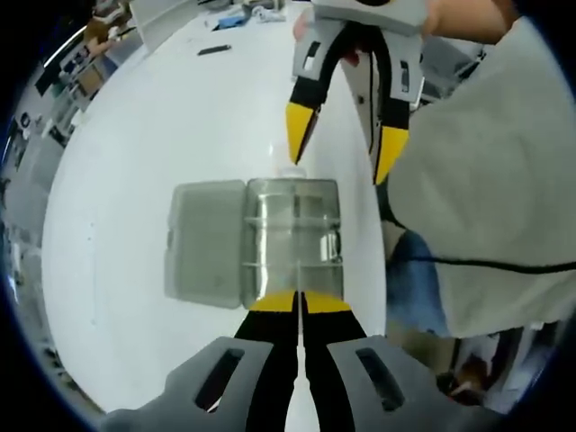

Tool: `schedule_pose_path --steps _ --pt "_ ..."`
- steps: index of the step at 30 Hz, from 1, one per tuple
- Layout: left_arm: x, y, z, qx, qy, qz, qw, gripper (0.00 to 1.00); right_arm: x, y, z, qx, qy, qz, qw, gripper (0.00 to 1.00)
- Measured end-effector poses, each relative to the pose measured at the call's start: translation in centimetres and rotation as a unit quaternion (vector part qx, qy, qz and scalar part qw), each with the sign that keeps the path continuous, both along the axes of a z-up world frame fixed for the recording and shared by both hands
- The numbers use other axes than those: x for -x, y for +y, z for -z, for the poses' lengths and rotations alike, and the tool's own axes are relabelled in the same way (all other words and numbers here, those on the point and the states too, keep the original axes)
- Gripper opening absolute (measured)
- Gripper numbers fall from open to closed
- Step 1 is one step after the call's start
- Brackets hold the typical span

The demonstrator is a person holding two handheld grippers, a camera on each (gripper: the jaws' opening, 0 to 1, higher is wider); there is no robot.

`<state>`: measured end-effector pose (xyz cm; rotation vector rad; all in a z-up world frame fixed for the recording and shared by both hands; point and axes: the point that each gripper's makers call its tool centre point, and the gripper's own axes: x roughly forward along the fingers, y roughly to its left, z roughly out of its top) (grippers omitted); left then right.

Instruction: Insert the divider into the dual guide fixture by aligning both edges with the guide slots and pushing it downward to the bottom, including one-sided entry, uneven engagement, binding, and posture correction.

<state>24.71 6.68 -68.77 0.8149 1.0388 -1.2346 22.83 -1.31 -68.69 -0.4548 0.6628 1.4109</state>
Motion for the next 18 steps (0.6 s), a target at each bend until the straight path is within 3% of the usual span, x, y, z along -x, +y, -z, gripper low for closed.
schedule_pose_path --steps 18 --pt "0.33 -0.02 0.19 -0.004 0.004 0.001 1.0000 0.00 -0.10 -0.37 -0.17 0.000 0.000 0.006 1.0000 0.37"
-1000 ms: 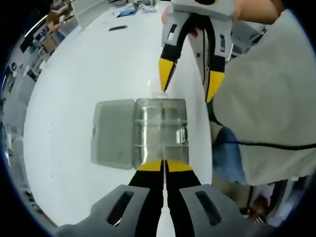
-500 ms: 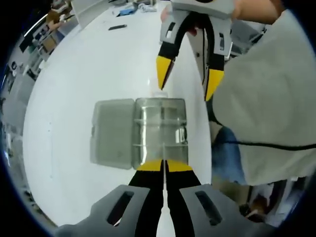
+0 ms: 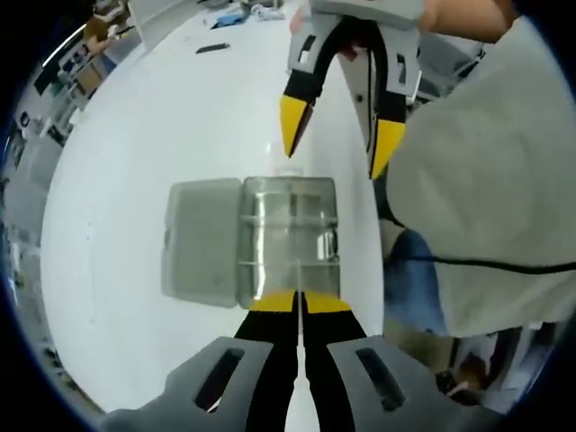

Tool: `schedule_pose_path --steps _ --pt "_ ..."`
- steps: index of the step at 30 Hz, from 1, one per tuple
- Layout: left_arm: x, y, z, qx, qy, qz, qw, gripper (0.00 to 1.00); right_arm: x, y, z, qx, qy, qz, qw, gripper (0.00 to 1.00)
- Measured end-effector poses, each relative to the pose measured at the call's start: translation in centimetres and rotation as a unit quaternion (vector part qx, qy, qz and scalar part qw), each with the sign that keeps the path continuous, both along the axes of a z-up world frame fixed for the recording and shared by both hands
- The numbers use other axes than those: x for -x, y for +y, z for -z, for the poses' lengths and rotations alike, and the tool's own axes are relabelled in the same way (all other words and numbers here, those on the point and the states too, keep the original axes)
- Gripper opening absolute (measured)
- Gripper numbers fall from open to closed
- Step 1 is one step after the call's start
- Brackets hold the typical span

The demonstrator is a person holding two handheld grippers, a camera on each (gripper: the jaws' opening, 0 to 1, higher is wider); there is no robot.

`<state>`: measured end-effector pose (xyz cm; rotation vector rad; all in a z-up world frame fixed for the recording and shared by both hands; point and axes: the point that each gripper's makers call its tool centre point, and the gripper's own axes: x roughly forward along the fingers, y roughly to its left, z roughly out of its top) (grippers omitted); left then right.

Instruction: Insert the divider into the dual guide fixture by aligning both edges with the guide slots and pushing it downward to the bottom, including one-sided entry, uneven engagement, binding, and posture correction.

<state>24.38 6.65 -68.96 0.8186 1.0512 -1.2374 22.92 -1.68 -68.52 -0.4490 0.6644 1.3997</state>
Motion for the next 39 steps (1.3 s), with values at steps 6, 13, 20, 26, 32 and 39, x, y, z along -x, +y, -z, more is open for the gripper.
schedule_pose_path --steps 6,13,20,26,32,39 --pt "0.14 0.07 0.10 -0.002 0.002 0.000 1.0000 0.00 0.02 -0.12 0.04 0.000 0.000 0.001 1.0000 0.37" --pt "0.18 0.17 0.27 -0.005 0.003 0.001 1.0000 0.00 0.09 -0.05 0.03 -0.002 0.001 0.003 1.0000 0.38" --pt "0.20 0.18 0.44 -0.005 0.005 -0.002 1.0000 0.00 0.06 -0.21 0.09 -0.001 0.001 0.005 1.0000 0.38" --pt "0.23 0.26 0.54 -0.006 0.007 -0.003 1.0000 0.00 -0.06 -0.32 0.14 0.000 0.000 0.007 1.0000 0.38" --pt "0.24 0.42 0.68 -0.007 0.009 -0.005 0.9999 0.00 -0.14 -0.36 0.20 0.001 0.000 0.009 1.0000 0.41" --pt "0.20 0.46 0.76 -0.006 0.010 -0.007 0.9999 0.00 -0.36 -0.26 0.21 0.001 0.000 0.010 1.0000 0.43"
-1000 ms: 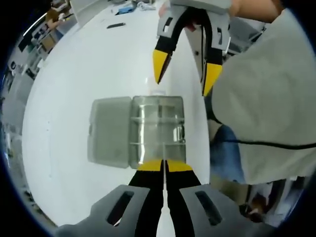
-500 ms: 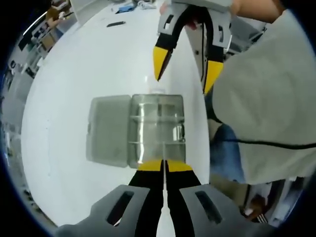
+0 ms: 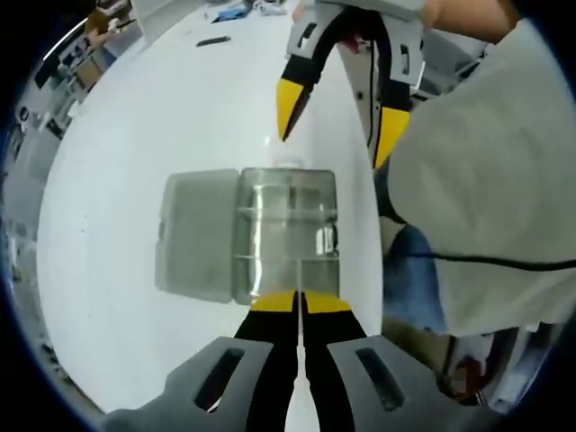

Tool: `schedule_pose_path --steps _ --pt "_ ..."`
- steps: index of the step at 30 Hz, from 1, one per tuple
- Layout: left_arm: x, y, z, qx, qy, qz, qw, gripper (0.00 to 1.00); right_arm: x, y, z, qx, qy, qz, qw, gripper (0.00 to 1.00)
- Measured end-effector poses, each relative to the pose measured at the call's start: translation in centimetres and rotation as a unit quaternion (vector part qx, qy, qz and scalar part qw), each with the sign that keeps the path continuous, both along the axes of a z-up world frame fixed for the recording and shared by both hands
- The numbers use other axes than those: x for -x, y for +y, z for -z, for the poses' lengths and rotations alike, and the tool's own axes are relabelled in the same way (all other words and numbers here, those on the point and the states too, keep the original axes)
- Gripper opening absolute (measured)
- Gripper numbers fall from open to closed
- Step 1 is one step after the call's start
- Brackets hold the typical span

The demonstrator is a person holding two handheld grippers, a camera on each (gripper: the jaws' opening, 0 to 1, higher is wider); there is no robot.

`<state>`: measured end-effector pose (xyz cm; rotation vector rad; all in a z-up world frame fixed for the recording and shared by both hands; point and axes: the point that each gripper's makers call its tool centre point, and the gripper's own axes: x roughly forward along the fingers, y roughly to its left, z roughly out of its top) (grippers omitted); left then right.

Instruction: Insert the divider into the dual guide fixture by aligning both edges with the guide slots and pushing it downward to the bottom, including one-sided entry, uneven engagement, binding, and posture correction.

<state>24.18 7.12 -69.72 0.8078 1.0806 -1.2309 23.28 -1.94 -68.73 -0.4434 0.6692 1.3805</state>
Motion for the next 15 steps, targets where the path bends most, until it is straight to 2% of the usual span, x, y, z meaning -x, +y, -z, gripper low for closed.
schedule_pose_path --steps 15 --pt "-0.12 -0.02 0.22 0.001 0.005 -0.002 1.0000 0.00 -0.16 0.03 0.29 0.000 0.005 0.005 1.0000 0.50"
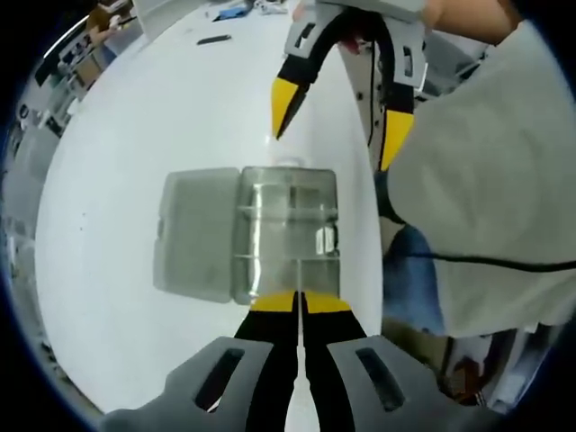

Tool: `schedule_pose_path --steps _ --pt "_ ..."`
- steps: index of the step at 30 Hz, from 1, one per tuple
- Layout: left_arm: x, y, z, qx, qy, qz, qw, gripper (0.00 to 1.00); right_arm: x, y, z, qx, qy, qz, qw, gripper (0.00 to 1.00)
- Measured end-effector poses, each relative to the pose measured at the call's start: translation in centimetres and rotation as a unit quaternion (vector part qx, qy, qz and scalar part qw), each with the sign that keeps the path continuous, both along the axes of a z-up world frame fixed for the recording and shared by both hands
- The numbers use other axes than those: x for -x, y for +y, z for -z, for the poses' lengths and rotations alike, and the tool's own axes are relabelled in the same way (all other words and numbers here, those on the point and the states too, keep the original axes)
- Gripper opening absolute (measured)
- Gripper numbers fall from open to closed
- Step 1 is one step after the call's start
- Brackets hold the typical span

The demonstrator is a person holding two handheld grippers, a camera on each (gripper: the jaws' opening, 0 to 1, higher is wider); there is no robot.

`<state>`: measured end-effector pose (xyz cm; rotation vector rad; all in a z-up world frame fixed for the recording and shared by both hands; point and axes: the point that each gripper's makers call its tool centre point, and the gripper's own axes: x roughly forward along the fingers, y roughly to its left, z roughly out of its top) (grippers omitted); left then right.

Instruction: Insert the divider into the dual guide fixture by aligning both edges with the guide slots and pushing it downward to the bottom, including one-sided entry, uneven engagement, binding, and posture correction.

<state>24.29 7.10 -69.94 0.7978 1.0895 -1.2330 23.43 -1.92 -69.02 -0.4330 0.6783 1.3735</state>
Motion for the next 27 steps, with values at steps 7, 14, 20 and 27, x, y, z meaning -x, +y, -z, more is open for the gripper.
schedule_pose_path --steps 7,14,20,27 --pt "0.27 -0.17 0.32 -0.001 0.005 0.000 1.0000 0.00 0.09 0.02 0.01 0.000 0.002 0.001 1.0000 0.52" --pt "0.08 -0.27 0.34 0.000 0.006 -0.011 0.9999 0.00 0.17 -0.08 0.00 0.000 0.004 0.001 1.0000 0.53" --pt "0.16 -0.09 0.67 -0.003 0.008 -0.018 0.9998 0.00 0.24 -0.07 -0.04 0.000 0.004 0.001 1.0000 0.53" --pt "0.12 -0.10 0.88 0.001 0.011 -0.029 0.9995 0.00 0.38 0.02 -0.08 -0.001 0.005 0.000 1.0000 0.53"
